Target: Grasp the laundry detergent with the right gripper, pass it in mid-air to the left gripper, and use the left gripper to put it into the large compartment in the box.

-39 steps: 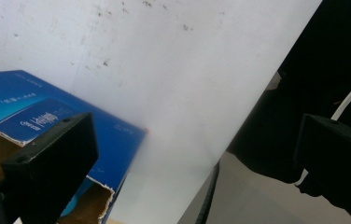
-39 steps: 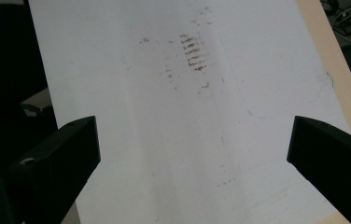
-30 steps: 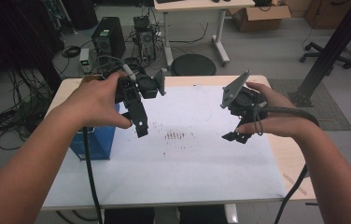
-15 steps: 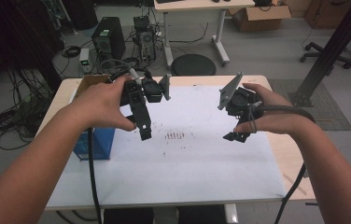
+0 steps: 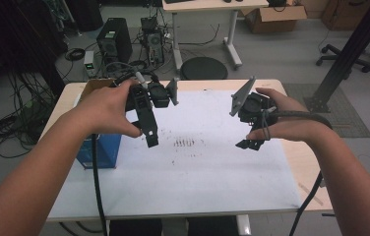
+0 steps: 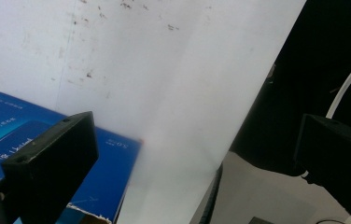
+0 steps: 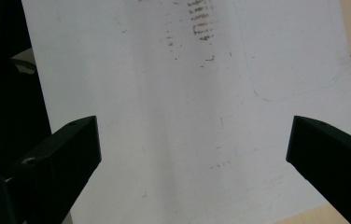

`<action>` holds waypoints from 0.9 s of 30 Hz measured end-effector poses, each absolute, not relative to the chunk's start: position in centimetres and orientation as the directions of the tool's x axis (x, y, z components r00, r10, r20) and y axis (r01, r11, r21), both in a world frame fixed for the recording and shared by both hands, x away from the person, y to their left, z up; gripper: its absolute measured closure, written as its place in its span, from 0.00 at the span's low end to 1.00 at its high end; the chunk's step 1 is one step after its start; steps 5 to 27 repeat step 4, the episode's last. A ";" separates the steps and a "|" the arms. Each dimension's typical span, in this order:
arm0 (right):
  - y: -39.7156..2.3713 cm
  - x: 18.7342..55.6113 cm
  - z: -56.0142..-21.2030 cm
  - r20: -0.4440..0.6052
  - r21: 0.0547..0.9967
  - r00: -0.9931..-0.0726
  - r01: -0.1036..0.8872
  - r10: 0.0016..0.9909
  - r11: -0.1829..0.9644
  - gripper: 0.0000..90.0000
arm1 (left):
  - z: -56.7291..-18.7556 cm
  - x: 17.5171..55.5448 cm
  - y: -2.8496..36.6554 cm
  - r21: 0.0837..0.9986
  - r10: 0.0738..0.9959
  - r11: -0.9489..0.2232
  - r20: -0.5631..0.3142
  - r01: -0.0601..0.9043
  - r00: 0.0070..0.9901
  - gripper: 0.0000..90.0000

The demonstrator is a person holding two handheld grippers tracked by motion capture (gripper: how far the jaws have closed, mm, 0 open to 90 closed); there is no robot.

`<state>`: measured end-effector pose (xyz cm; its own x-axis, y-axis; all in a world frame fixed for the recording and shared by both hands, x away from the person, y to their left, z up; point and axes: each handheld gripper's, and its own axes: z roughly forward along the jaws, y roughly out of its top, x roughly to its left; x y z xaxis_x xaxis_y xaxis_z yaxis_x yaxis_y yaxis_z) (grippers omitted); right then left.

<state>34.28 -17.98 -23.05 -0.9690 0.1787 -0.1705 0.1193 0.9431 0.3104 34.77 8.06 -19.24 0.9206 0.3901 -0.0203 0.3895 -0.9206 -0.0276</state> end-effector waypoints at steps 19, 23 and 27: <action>-18.1 34.3 -23.1 -0.172 0.313 -0.968 0.122 0.182 0.942 0.04 | -19.2 34.7 8.1 -0.025 0.389 -0.921 -0.017 0.388 0.921 0.00; -18.1 34.3 -23.1 -0.172 0.313 -0.968 0.122 0.182 0.942 0.04 | -19.2 34.7 8.1 -0.025 0.389 -0.921 -0.017 0.388 0.921 0.00; -18.1 34.3 -23.1 -0.172 0.313 -0.968 0.122 0.182 0.942 0.04 | -19.2 34.7 8.1 -0.025 0.389 -0.921 -0.017 0.388 0.921 0.00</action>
